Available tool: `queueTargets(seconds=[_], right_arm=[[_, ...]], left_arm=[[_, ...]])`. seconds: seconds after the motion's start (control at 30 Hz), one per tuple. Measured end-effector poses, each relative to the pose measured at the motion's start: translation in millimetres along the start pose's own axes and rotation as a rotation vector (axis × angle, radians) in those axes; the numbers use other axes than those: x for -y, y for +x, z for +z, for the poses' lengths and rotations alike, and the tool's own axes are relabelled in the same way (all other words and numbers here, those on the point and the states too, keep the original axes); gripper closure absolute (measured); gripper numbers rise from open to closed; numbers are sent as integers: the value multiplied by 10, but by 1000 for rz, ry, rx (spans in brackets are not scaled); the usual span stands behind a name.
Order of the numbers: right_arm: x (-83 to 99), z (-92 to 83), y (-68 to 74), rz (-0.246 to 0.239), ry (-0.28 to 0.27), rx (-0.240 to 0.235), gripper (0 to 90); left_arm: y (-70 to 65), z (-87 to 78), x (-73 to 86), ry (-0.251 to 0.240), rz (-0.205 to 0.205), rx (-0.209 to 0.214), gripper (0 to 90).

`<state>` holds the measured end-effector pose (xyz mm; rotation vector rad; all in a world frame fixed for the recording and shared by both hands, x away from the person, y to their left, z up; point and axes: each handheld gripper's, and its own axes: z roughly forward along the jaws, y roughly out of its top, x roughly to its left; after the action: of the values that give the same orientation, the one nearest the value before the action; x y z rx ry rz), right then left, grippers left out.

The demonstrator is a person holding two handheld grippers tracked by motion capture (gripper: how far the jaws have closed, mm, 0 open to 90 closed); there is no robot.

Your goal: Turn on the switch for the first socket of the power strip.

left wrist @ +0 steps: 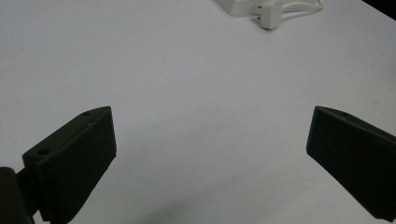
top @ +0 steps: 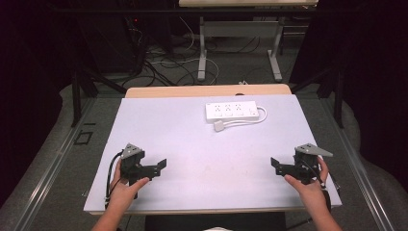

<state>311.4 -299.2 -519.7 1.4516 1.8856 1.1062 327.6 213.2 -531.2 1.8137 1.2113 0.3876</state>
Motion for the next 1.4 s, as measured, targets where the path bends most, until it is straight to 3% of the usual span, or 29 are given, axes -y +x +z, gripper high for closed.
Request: queueTargets(seconds=[0.13,0.77,1.4], right_arm=[[-61,-4,10,-9,-1,-19,0],[-520,-28,25,-59,-23,-15,0],[-937,72,98,-69,28,-47,2]], left_arm=[[-1,-12,8,3,3,-6,22],[3,-14,22,6,-5,-7,30],[15,-12,22,12,-11,-5,37]])
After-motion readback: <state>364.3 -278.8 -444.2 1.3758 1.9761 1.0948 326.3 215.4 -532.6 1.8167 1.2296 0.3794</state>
